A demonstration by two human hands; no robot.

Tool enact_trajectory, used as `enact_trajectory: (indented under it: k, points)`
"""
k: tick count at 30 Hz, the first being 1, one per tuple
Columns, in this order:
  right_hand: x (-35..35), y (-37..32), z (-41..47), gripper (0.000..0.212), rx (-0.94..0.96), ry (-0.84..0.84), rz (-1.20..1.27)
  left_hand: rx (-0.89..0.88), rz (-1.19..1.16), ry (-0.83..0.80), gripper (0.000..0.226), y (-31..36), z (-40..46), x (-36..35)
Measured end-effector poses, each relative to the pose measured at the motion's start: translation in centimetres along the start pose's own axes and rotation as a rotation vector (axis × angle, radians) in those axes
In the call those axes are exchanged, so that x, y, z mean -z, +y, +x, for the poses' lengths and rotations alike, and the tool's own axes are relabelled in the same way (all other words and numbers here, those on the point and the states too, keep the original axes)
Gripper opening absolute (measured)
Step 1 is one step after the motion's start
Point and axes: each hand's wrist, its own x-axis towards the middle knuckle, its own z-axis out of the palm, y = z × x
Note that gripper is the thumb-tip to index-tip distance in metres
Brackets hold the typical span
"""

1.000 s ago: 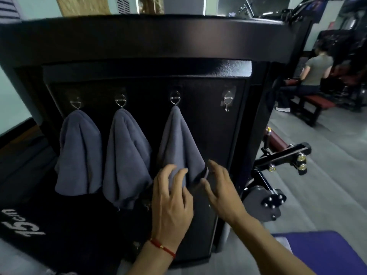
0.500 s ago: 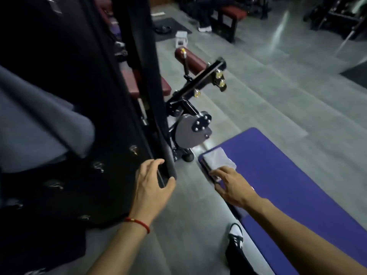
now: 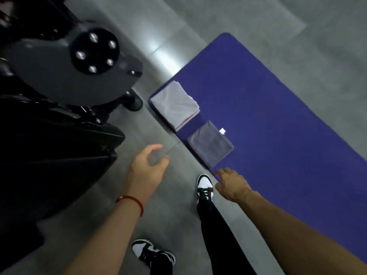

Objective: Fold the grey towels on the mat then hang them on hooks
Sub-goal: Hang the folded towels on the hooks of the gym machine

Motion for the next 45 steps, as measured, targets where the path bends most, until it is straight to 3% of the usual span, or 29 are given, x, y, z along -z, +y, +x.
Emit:
enact_trajectory:
  k: [6,10,13,15,20,24,26,27,31,34,36,38,39,42,45]
  points:
    - [-3.5,3.5,17.4,0.047,0.023,0.002,0.094,0.085,0.085,-0.074,0.036,-5.4,12.4,-12.1]
    - [-6.4,3.5,27.6,0.046,0.112,0.013,-0.108,0.042,0.245,-0.133,0.046,-8.7,18.1,-16.9]
    - [-7.9,1.9,33.4,0.059,0.235,0.035,-0.326,0.016,0.365,-0.212,0.055,-11.9,21.7,-19.2]
    - [-8.3,0.9,36.5,0.069,0.300,0.059,-0.372,0.006,0.432,-0.233,0.056,-14.0,23.7,-20.4]
    - [-8.5,0.4,41.6,0.062,0.301,0.071,-0.467,-0.029,0.453,-0.219,0.064,-18.0,27.5,-22.2]
    - [-9.1,1.8,42.7,0.051,0.428,0.285,-0.506,-0.083,0.423,-0.160,0.064,-19.7,28.0,-22.4]
    - [-9.1,2.5,42.8,0.016,0.463,0.366,-0.529,-0.093,0.407,-0.142,0.063,-20.1,27.4,-22.3]
    - [-8.8,2.8,42.3,0.010,0.456,0.393,-0.519,-0.091,0.400,-0.143,0.062,-20.2,26.9,-22.2]
    - [-6.9,3.2,37.8,0.030,0.492,0.421,-0.422,-0.077,0.374,-0.160,0.064,-19.2,24.1,-20.8]
    - [-5.4,3.8,32.6,0.047,0.478,0.373,-0.480,-0.119,0.333,-0.165,0.066,-16.6,20.6,-18.9]
    - [-4.1,3.8,28.1,0.042,0.484,0.359,-0.496,-0.190,0.310,-0.147,0.065,-14.4,18.1,-17.0]
    - [-3.0,3.8,23.3,0.022,0.471,0.391,-0.474,-0.232,0.272,-0.120,0.063,-12.1,15.3,-14.8]
    - [-2.4,3.5,20.9,0.020,0.468,0.392,-0.448,-0.248,0.247,-0.109,0.063,-10.9,13.8,-13.4]
    - [-0.9,0.7,13.3,0.041,0.471,0.418,-0.287,-0.309,0.179,-0.085,0.065,-8.0,8.7,-8.5]
    - [1.7,-5.4,3.6,0.023,0.495,0.437,-0.058,-0.353,0.144,-0.091,0.070,-6.1,2.8,-3.0]
